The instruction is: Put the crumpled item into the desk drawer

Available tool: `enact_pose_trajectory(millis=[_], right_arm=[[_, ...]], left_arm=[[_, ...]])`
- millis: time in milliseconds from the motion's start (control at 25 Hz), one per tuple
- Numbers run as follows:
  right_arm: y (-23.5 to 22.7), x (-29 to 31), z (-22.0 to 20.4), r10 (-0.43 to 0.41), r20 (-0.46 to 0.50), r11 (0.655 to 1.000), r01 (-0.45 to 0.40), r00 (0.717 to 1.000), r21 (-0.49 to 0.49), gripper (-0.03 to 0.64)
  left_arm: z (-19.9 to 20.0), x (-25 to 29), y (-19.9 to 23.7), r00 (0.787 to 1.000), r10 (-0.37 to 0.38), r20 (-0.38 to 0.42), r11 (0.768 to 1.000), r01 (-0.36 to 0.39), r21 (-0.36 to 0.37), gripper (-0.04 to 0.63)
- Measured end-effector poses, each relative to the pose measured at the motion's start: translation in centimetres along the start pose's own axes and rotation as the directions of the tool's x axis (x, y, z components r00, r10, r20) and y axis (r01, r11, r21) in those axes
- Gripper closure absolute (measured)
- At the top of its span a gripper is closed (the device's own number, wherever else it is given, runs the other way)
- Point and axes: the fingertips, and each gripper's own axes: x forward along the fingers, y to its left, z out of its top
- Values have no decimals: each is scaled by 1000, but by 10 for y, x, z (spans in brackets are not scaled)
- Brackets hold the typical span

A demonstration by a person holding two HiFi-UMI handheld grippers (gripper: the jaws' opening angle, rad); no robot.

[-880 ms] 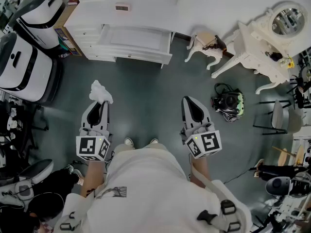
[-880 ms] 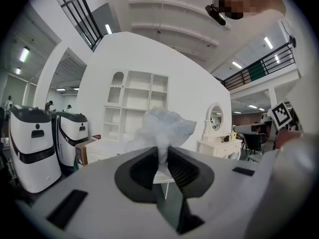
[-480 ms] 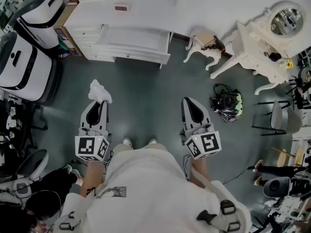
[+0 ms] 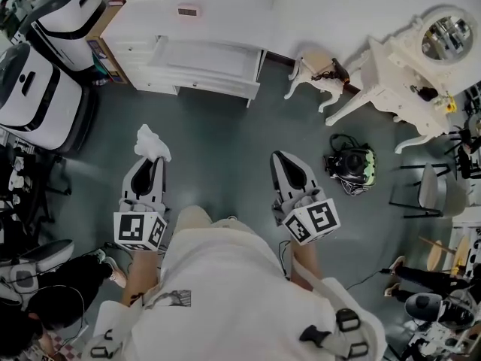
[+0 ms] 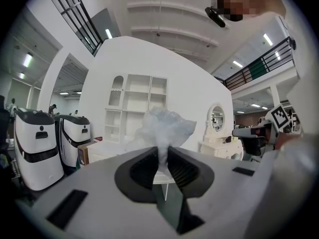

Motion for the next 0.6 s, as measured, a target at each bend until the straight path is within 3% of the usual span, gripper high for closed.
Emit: enact_pose_trajectory(millis=[240, 600], right_arm=[[-4, 8, -12, 18, -18, 1000, -18, 1000, 4, 607], [-32, 77, -21, 9, -76, 1000, -8, 997, 16, 607]], left_arm=[[-13, 6, 2, 1000, 13, -11, 1000, -13, -15, 529], [-23, 86, 30, 998, -46, -36, 998, 44, -55, 529]])
